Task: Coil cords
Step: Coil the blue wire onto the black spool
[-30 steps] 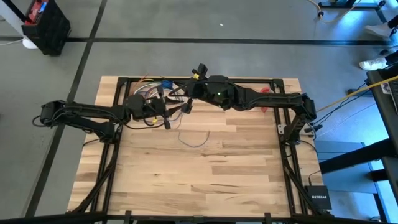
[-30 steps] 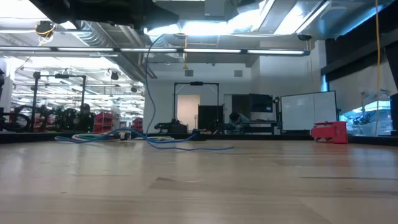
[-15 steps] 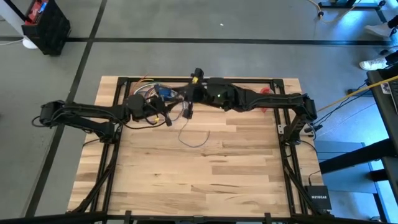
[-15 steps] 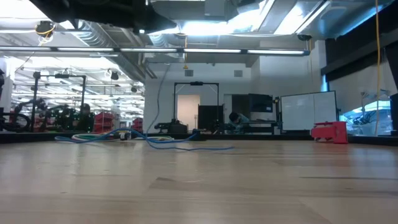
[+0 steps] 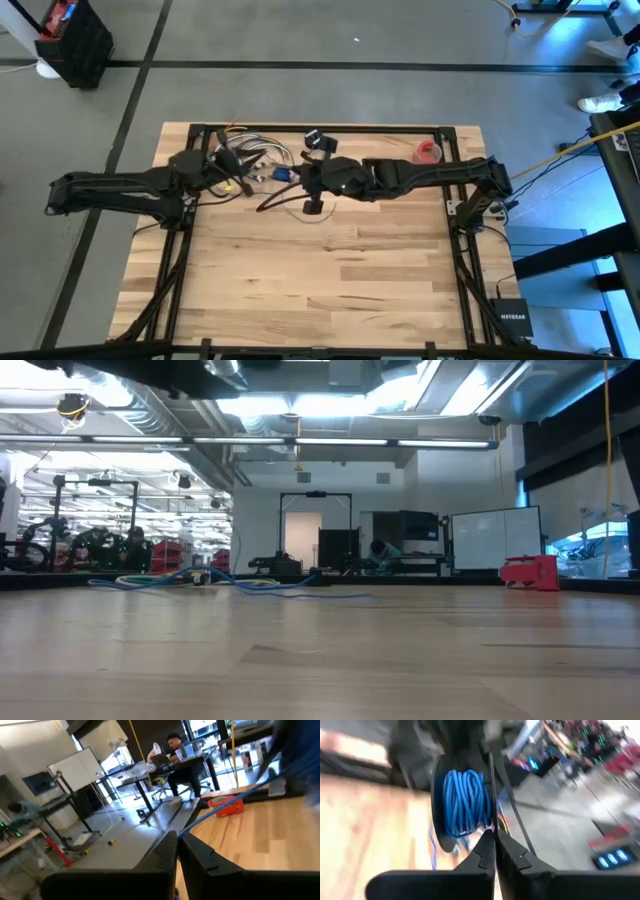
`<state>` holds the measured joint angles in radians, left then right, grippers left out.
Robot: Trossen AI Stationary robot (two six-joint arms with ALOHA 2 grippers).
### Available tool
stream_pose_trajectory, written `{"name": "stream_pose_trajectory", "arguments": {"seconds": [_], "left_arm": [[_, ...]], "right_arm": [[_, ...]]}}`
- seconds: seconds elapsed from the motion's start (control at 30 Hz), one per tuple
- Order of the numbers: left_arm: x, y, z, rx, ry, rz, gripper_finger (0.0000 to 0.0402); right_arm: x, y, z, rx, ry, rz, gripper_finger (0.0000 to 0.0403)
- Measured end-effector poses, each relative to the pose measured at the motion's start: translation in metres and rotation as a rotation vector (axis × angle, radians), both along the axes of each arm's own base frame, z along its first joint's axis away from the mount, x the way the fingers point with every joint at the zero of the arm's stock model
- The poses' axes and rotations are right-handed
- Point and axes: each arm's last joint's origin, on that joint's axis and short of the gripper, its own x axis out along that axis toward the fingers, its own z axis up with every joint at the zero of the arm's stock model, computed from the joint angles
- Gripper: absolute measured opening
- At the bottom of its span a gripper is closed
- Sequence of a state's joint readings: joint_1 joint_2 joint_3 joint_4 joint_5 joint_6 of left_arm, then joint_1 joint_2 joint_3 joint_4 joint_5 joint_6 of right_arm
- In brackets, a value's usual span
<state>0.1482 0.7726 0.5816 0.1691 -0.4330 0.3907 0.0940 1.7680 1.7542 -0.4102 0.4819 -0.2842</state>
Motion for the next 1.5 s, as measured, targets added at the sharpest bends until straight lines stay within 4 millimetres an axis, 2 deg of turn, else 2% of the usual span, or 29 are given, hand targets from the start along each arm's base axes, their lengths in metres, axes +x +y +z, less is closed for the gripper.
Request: {"name": "stream_pose_trajectory", "arguments": {"seconds": [0.13, 0.23, 0.33, 0.5, 0.67, 0.93, 1.2, 1.27, 1.37, 1.5], "left_arm": [[-0.022, -0.004, 0.005, -0.09, -0.053, -0.01, 0.0012], [-0.03, -0.008, 0.009, -0.153, -0.113, -0.068, 0.0013], [-0.029, -0.014, 0.011, -0.207, -0.149, -0.209, 0.0013], [-0.018, -0.02, 0.008, -0.269, -0.141, -0.31, 0.0013], [-0.007, -0.021, -0.006, -0.249, -0.008, -0.31, 0.0013], [0.002, -0.02, -0.02, -0.215, 0.129, -0.296, 0.002], [0.009, -0.014, -0.025, -0.188, 0.165, -0.239, 0.0109], [0.01, -0.011, -0.025, -0.173, 0.161, -0.228, 0.0126], [0.009, -0.006, -0.025, -0.154, 0.172, -0.202, 0.0137], [0.009, -0.001, -0.026, -0.156, 0.182, -0.178, 0.0137]], "right_arm": [[0.0, -0.008, -0.013, -0.012, 0.072, -0.118, 0.0003], [0.007, -0.018, -0.032, -0.02, 0.124, -0.161, 0.0003], [0.018, -0.033, -0.049, -0.032, 0.151, -0.231, 0.0003], [0.031, -0.057, -0.06, -0.045, 0.111, -0.283, 0.0003], [0.031, -0.065, -0.058, -0.038, 0.096, -0.282, 0.0003], [0.025, -0.053, -0.045, -0.042, 0.077, -0.229, 0.0003], [0.01, -0.047, -0.023, -0.001, 0.045, -0.161, 0.0003], [0.006, -0.051, -0.021, 0.007, 0.051, -0.17, 0.0002], [0.003, -0.059, -0.025, 0.03, 0.036, -0.167, 0.0002], [-0.004, -0.07, -0.046, 0.067, 0.019, -0.153, 0.0001]]}}
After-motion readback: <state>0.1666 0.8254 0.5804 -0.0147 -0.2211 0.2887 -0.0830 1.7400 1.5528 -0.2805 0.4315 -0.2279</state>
